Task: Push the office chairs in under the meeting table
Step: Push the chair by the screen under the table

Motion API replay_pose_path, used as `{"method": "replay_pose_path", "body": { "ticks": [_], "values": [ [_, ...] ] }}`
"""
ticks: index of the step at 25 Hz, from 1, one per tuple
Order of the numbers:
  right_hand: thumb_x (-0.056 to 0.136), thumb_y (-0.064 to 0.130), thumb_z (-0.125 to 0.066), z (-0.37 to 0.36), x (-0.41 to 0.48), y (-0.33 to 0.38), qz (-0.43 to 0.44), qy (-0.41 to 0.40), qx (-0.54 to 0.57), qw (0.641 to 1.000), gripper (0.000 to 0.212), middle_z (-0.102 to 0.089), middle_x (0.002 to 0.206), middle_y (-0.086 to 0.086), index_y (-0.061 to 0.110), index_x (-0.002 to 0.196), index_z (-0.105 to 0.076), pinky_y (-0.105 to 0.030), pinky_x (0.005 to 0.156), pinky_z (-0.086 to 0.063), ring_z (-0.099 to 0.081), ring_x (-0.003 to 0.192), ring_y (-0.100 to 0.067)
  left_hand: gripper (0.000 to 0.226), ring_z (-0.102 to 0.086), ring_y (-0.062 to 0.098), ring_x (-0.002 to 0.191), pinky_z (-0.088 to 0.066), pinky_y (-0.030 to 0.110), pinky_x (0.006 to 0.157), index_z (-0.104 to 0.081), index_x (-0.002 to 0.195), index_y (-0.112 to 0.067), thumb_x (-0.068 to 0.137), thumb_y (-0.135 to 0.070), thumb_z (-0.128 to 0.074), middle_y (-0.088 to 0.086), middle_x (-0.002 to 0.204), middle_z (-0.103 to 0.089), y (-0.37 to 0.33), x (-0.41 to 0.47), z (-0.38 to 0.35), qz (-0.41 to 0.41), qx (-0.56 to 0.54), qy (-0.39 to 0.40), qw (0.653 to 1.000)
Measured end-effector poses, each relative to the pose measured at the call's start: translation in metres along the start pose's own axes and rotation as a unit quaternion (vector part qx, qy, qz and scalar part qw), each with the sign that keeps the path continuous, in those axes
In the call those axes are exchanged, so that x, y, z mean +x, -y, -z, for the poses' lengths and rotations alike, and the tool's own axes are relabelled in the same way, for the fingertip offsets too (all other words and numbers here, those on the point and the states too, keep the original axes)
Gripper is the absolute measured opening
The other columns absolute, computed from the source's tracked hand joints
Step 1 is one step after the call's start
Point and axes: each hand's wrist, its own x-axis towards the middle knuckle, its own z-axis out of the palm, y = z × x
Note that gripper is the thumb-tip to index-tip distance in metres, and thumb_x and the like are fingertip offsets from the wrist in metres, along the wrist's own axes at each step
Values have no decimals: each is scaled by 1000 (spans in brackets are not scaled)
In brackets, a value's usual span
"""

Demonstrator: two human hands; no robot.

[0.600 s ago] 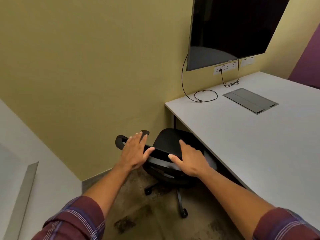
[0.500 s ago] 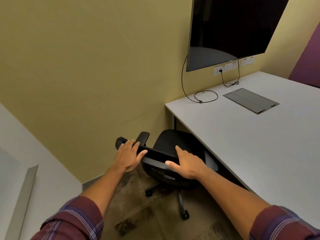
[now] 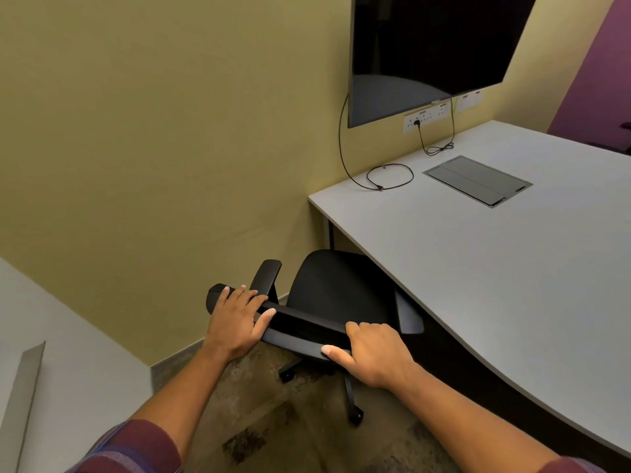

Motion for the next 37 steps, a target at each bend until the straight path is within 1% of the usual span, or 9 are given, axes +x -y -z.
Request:
{"method": "replay_pose_path", "body": {
  "ticks": [3, 5, 10, 13, 20, 23, 26, 31, 37],
  "values": [
    [90, 96, -4, -1, -20, 0, -26, -12, -2, 1000, 85, -54, 78, 5, 24, 90, -50, -40, 66, -44, -52, 67, -17, 66, -64, 27, 129, -35, 55, 121, -76, 127, -21, 105, -64, -31, 2, 130, -75, -3, -1, -17, -56, -1, -45, 997],
    [92, 94, -5, -3, -31, 8, -34, -23, -1, 999, 83, -54, 79, 4, 23, 90, -50, -40, 67, -42, -52, 69, -18, 55, -66, 25, 126, -37, 53, 119, -76, 124, -23, 104, -58, -38, -2, 127, -76, 3, -6, -18, -71, -6, -56, 996],
    [88, 97, -3, -12, -47, 30, -61, -26, 9, 998, 86, -52, 79, 2, 23, 89, -48, -39, 67, -39, -50, 70, -18, 52, -66, 21, 126, -37, 51, 120, -77, 125, -25, 103, -56, -41, -5, 128, -75, 9, -3, -14, -102, -26, -54, 993],
    [89, 97, -8, -13, -40, 35, -79, -43, 32, 995, 81, -49, 76, 6, 26, 86, -47, -36, 64, -38, -48, 68, -15, 54, -66, 23, 127, -34, 48, 120, -78, 124, -24, 101, -55, -40, -3, 128, -76, 16, 15, -11, -120, -33, -47, 991],
    [89, 97, -13, -14, -11, 24, -114, -74, 51, 989, 76, -44, 68, 11, 29, 80, -45, -32, 57, -35, -43, 59, -9, 66, -60, 26, 137, -27, 49, 125, -75, 132, -23, 100, -58, -29, -1, 137, -73, 13, 65, -8, -130, -20, 11, 991],
    [89, 97, -13, -15, 9, 13, -129, -80, 49, 987, 77, -45, 68, 10, 28, 80, -46, -32, 56, -38, -46, 58, -10, 73, -52, 24, 145, -20, 48, 128, -70, 139, -25, 100, -62, -20, -2, 145, -68, 10, 94, -8, -127, -6, 43, 991],
    [88, 97, -11, -13, 27, 8, -131, -81, 44, 987, 79, -49, 71, 8, 27, 82, -48, -33, 55, -34, -48, 60, -12, 82, -40, 21, 154, -12, 47, 132, -62, 149, -29, 98, -66, -9, -4, 157, -58, 9, 119, -5, -110, 13, 78, 991],
    [86, 98, -13, -16, 67, -5, -143, -83, 52, 985, 87, -63, 83, 5, 25, 95, -59, -34, 64, -49, -60, 72, -14, 88, -29, 23, 160, -6, 48, 133, -52, 157, -32, 96, -65, 2, -1, 165, -48, 13, 172, -7, -118, 54, 107, 986],
    [84, 99, -7, -20, 114, -21, -166, -84, 60, 981, 95, -68, 91, 4, 24, 103, -62, -33, 68, -54, -67, 79, -18, 91, -11, 27, 165, -2, 48, 134, -40, 164, -35, 93, -63, 10, 3, 176, -30, 15, 233, -16, -103, 66, 128, 984]
  ]
}}
